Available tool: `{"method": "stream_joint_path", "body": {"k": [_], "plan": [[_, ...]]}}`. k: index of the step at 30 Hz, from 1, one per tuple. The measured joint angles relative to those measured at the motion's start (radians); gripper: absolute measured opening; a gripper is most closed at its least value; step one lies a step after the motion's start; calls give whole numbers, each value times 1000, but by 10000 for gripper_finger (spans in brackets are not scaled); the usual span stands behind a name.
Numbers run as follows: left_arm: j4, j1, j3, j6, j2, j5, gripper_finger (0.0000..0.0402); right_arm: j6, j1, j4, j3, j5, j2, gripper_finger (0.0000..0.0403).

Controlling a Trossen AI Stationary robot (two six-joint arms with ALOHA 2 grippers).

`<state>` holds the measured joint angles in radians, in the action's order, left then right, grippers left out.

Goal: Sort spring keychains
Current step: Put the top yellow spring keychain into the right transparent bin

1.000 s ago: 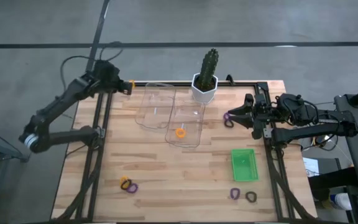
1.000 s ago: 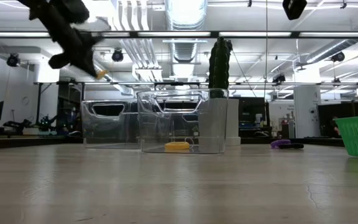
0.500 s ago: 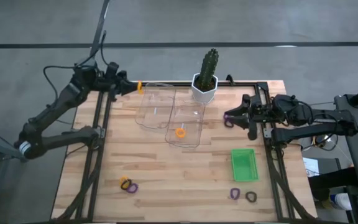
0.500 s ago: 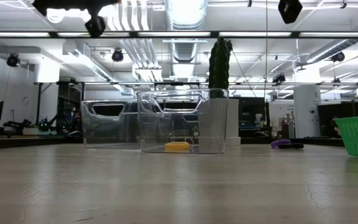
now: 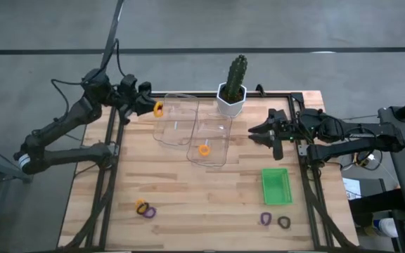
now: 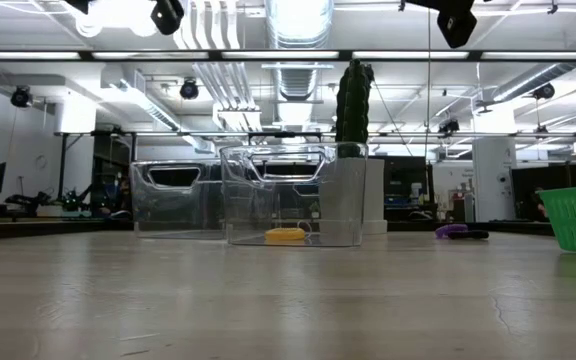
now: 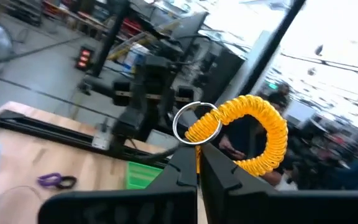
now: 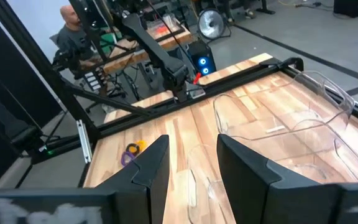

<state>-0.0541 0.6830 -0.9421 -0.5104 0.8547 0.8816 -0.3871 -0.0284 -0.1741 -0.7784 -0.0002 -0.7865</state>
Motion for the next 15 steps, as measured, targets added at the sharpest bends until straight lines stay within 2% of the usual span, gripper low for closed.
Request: {"method": "stream_joint_path", "body": {"k": [4, 10, 13, 15], "plan": [[24, -29, 0, 4, 6, -285, 0, 2, 0, 6, 0, 0, 0, 128], [119, -196, 0, 127, 97, -675, 0, 13, 0, 110, 0, 0, -47, 128], [123, -272, -4, 142, 168, -823, 0, 64, 0, 197, 0, 1, -81, 128], [117, -310, -20, 142, 219, -872, 0, 97, 0, 245, 0, 4, -106, 128]]}}
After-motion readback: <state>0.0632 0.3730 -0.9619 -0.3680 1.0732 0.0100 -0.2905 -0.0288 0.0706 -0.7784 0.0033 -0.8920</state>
